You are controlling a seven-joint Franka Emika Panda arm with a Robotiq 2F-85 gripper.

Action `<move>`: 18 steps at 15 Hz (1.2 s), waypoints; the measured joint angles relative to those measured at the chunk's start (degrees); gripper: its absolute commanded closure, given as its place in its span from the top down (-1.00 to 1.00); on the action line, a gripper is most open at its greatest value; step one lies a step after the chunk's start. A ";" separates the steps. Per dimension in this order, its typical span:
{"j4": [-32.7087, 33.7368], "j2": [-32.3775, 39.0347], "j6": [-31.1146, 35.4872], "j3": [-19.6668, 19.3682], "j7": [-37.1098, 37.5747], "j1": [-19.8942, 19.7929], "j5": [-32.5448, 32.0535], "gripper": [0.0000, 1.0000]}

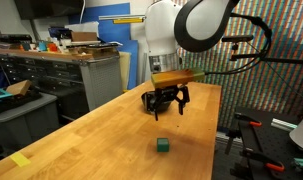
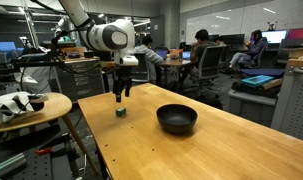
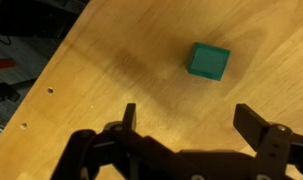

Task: Put the block in the bowl

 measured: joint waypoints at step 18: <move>5.66 13.25 6.82 -3.29 4.54 5.95 9.16 0.48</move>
